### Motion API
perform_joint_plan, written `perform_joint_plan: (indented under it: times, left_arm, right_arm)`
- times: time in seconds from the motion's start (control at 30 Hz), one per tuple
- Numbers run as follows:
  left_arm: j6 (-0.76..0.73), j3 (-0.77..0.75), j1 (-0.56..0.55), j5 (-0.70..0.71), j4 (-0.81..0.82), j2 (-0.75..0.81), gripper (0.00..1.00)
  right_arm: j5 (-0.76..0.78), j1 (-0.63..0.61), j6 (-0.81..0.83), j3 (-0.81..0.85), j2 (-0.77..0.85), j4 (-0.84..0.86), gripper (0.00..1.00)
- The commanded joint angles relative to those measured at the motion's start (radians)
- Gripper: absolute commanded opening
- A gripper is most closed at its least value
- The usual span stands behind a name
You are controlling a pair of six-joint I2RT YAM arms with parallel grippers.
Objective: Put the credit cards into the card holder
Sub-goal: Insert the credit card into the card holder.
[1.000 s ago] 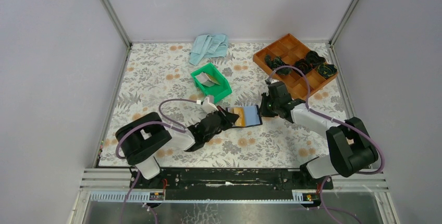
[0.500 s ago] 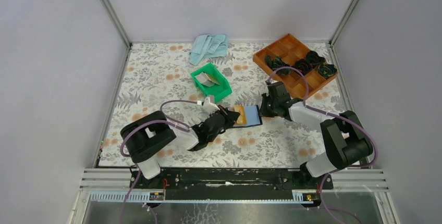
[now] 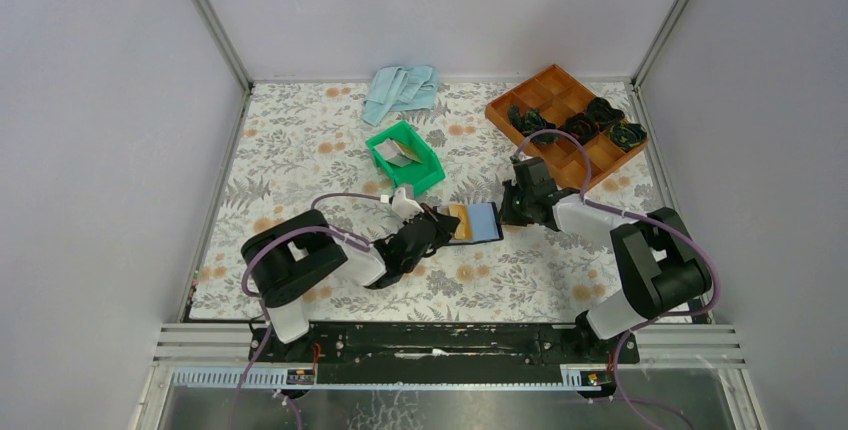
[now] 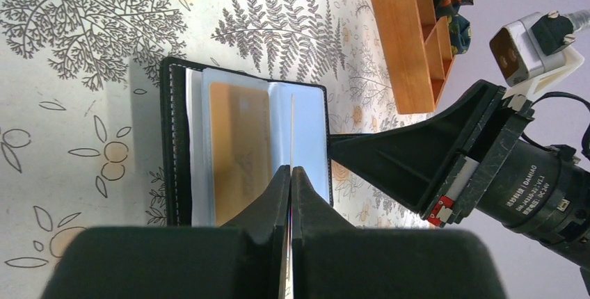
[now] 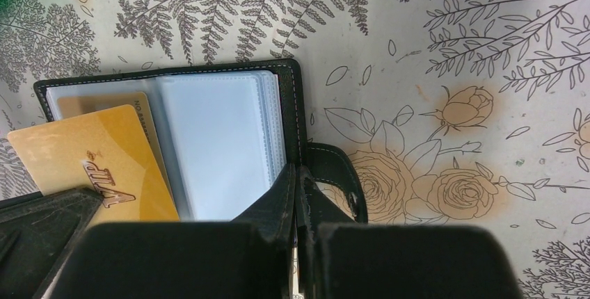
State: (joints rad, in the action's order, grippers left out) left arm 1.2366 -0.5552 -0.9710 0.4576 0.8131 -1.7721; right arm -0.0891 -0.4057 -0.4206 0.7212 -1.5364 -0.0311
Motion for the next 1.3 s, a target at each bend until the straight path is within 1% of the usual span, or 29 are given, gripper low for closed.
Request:
perform_joint_plan:
  times: [0.0, 0.83, 1.27]
  left_arm:
    - [-0.004, -0.014, -0.006, 0.049, -0.006, -0.015, 0.00]
    - [-0.009, -0.066, -0.007, 0.047, -0.034, -0.078, 0.00]
    - [0.007, -0.062, -0.007, 0.058, -0.058, -0.086, 0.00]
  right_arm:
    - [0.009, 0.007, -0.003, 0.023, -0.008, 0.035, 0.00]
    - [0.015, 0.007, 0.004, 0.024, -0.010, 0.032, 0.00]
    - [0.015, 0.007, 0.005, 0.024, -0.028, 0.031, 0.00]
